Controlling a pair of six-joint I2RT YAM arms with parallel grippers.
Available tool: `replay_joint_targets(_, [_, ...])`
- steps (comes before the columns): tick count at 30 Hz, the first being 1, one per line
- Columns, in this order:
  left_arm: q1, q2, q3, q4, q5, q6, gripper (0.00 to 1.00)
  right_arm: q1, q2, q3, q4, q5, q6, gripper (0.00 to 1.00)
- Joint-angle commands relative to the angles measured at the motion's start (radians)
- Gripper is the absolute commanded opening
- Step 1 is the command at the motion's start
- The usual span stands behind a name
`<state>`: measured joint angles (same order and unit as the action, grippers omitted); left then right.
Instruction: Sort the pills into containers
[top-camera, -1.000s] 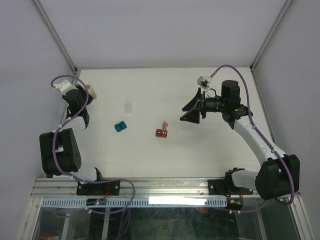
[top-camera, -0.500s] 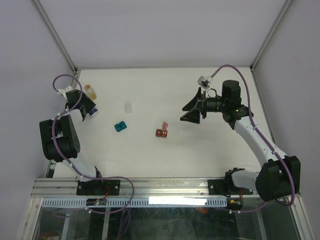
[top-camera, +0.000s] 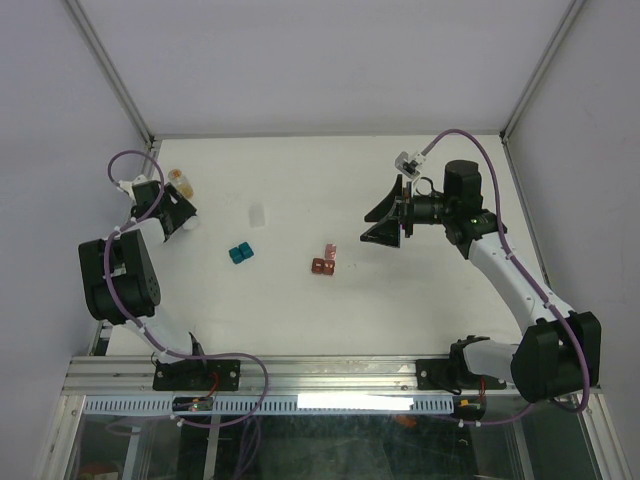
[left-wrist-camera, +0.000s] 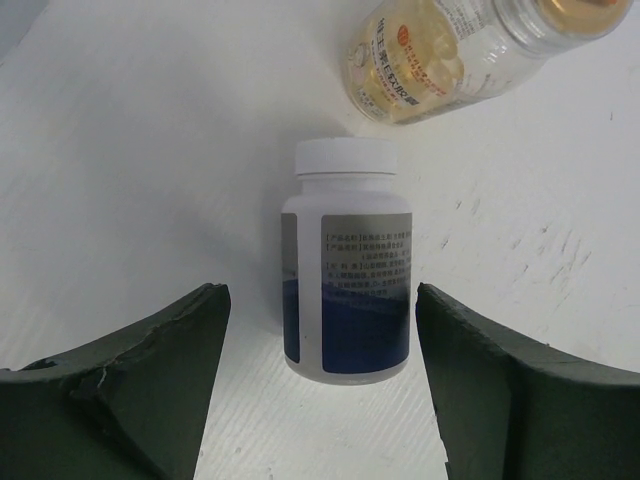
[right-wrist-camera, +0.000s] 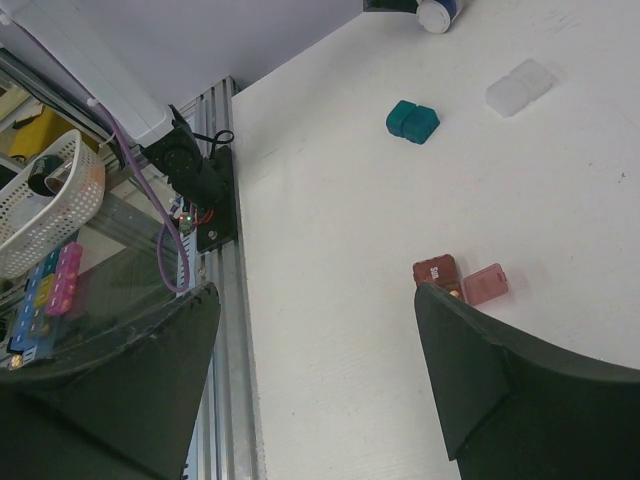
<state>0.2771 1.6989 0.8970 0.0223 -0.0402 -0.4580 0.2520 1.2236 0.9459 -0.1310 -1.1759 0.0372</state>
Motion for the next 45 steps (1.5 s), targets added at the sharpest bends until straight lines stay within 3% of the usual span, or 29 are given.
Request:
replay_joint_targets(1, [0.008,-0.087,0.017,0.022,0.027,-0.009,0.76,-0.008,-0.033,0.003,0.044,-0.029,0.015,0.82])
replay_joint_targets(7, [0.007,-0.198,-0.030,0.033,0.064,-0.032,0.76,-0.008,-0.033,0.001,0.043,-0.032,0.000,0.82])
replay_joint_targets(14, [-0.055,-0.509,-0.212,0.085,0.202,-0.075,0.74,-0.009,0.004,-0.003,0.005,-0.030,-0.060,0.82])
replay_joint_targets(22, [-0.140,-0.811,-0.401,0.053,0.270,-0.137,0.57,-0.004,0.139,-0.028,0.062,-0.011,0.006,0.81])
replay_joint_targets(25, [-0.230,-0.846,-0.426,0.056,0.301,-0.180,0.55,0.002,0.208,-0.038,0.113,0.020,0.045,0.80])
replay_joint_targets(28, [-0.423,-0.823,-0.417,0.065,0.257,-0.195,0.53,0.012,0.293,-0.013,0.123,0.020,0.045,0.80])
replay_joint_targets(32, [-0.683,-0.765,-0.439,0.122,0.157,-0.194,0.51,0.031,0.431,0.060,0.092,0.110,0.116,0.62])
replay_joint_targets(37, [-0.828,-0.671,-0.515,0.314,0.195,-0.043,0.50,0.047,0.601,0.166,0.039,0.117,0.133,0.45])
replay_joint_targets(43, [-0.951,-0.610,-0.764,0.870,0.294,0.287,0.52,0.062,0.708,0.246,-0.016,0.152,0.122,0.17])
replay_joint_targets(45, [-0.966,-0.573,-0.795,0.965,0.304,0.398,0.54,0.065,0.735,0.276,-0.040,0.169,0.115,0.11])
